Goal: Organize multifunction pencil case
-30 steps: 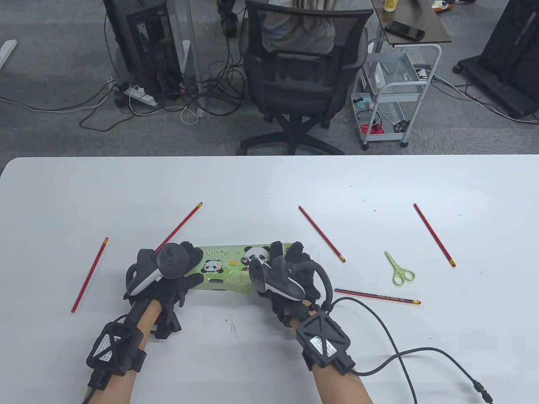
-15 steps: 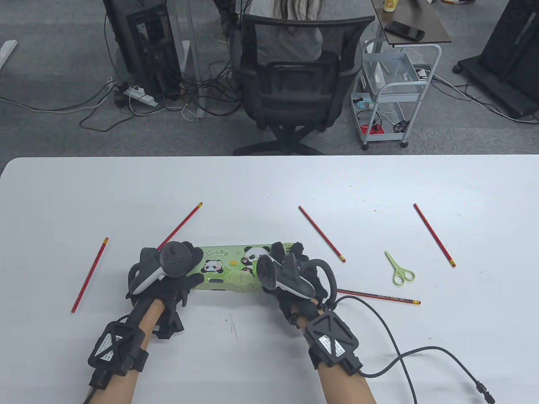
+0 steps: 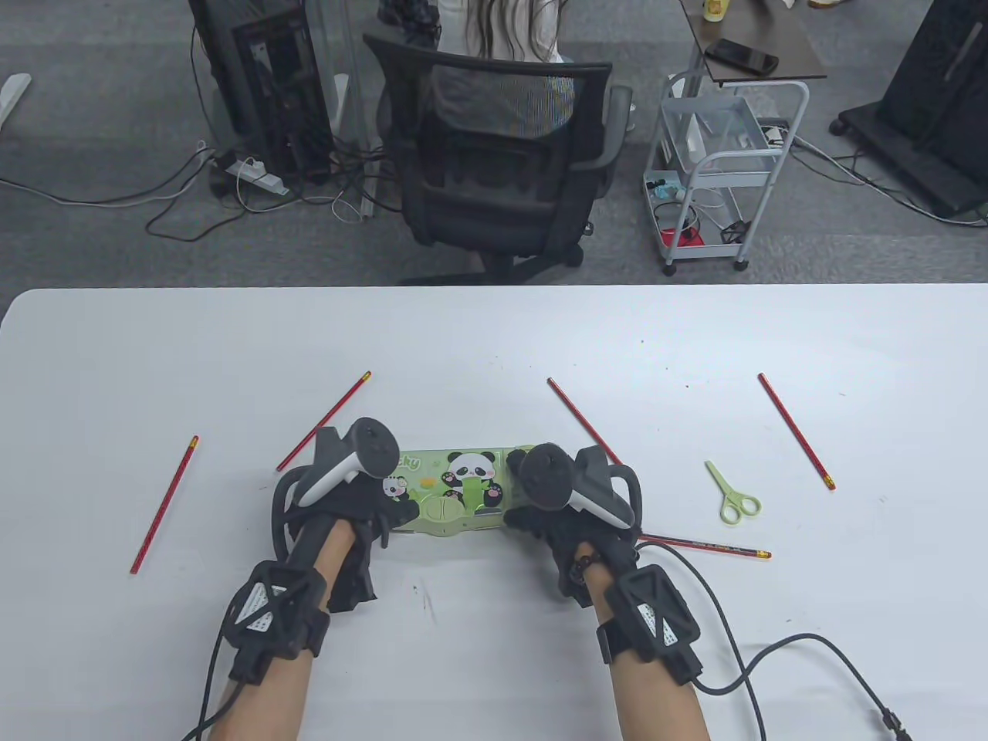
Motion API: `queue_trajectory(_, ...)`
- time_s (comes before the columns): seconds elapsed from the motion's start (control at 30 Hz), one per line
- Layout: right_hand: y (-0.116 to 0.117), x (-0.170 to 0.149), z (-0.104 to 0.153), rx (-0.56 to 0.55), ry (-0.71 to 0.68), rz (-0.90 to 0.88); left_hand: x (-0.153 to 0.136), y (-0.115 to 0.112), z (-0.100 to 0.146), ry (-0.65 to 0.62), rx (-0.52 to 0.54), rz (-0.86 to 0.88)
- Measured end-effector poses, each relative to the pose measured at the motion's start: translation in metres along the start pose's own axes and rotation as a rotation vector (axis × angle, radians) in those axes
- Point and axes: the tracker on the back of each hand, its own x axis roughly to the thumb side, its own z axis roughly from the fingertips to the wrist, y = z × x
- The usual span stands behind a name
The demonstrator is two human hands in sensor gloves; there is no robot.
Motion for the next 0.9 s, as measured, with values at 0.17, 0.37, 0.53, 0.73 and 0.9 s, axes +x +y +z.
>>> queue_trajectory(0.17, -0.001, -0.003, 0.001, -0.004, -0.013, -0.005, 0.022, 0.003, -0.007, 0.136, -0.012, -0.054)
queue_trajectory(0.37, -0.001, -0.001, -0.001, 0.005, -0.020, 0.022, 0.032, 0.006, -0.011, 0.210, -0.033, -0.121)
queue_trajectory(0.53, -0.001, 0.001, -0.001, 0.012, -0.019, 0.039, 0.034, 0.006, -0.010, 0.209, -0.043, -0.137)
queue_trajectory(0.73, 0.000, 0.003, -0.001, 0.026, -0.012, 0.053, 0.007, 0.008, 0.004, 0.033, -0.027, -0.141)
queue_trajectory(0.9, 0.000, 0.004, 0.000, 0.028, -0.009, 0.066, -0.042, 0.004, 0.008, -0.144, 0.076, -0.111)
